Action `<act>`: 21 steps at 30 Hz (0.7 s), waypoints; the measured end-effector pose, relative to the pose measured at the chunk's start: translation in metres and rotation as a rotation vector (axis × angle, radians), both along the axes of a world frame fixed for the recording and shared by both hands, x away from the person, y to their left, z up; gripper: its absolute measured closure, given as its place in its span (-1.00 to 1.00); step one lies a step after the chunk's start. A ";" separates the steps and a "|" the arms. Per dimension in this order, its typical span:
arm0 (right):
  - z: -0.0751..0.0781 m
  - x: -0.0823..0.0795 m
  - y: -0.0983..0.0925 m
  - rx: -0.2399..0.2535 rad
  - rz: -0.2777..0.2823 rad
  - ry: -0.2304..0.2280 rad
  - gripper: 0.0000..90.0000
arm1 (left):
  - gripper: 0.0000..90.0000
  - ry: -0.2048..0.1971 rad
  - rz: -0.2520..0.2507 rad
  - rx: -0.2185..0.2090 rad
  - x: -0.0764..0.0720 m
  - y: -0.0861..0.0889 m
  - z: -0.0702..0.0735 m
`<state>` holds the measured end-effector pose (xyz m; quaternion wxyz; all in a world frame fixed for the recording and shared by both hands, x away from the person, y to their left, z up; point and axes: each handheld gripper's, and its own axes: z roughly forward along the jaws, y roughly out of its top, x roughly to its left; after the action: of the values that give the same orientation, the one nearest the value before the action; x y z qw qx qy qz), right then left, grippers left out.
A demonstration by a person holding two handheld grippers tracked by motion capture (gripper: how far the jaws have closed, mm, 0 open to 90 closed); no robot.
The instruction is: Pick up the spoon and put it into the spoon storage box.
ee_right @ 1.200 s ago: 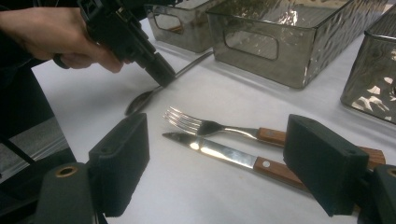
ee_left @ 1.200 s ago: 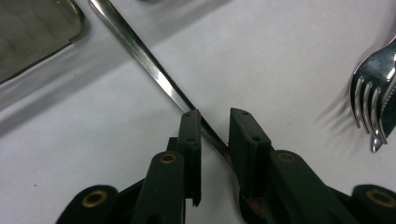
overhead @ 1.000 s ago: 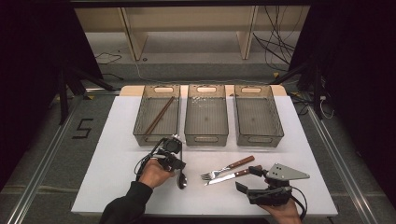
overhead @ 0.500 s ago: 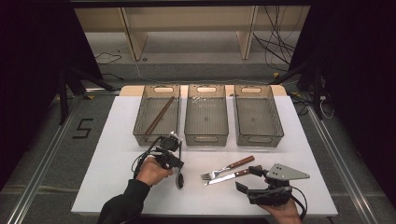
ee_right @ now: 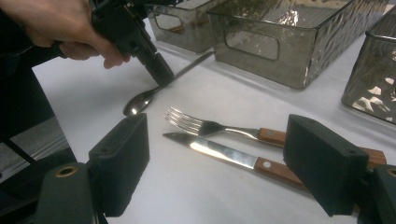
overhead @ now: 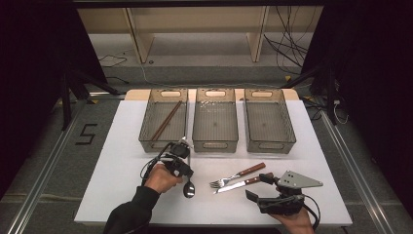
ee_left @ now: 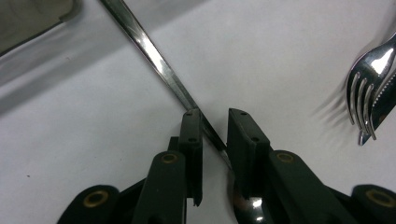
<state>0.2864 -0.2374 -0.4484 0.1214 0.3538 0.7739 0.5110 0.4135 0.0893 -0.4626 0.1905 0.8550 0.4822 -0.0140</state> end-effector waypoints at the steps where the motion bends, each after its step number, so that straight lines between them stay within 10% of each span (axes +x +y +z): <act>1: 0.000 0.000 0.000 -0.001 0.002 0.002 -0.48 | 0.61 0.006 -0.002 0.000 0.000 -0.001 0.000; 15: 0.000 0.000 0.002 -0.006 0.004 -0.002 -0.48 | 0.52 -0.053 -0.052 0.151 -0.007 -0.021 0.002; 21: 0.000 0.001 0.001 -0.003 0.001 -0.002 -0.48 | 0.38 -0.030 -0.060 0.153 -0.008 -0.024 0.006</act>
<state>0.2873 -0.2361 -0.4482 0.1224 0.3529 0.7748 0.5101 0.4058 0.0655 -0.4569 0.1315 0.8813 0.4530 0.0299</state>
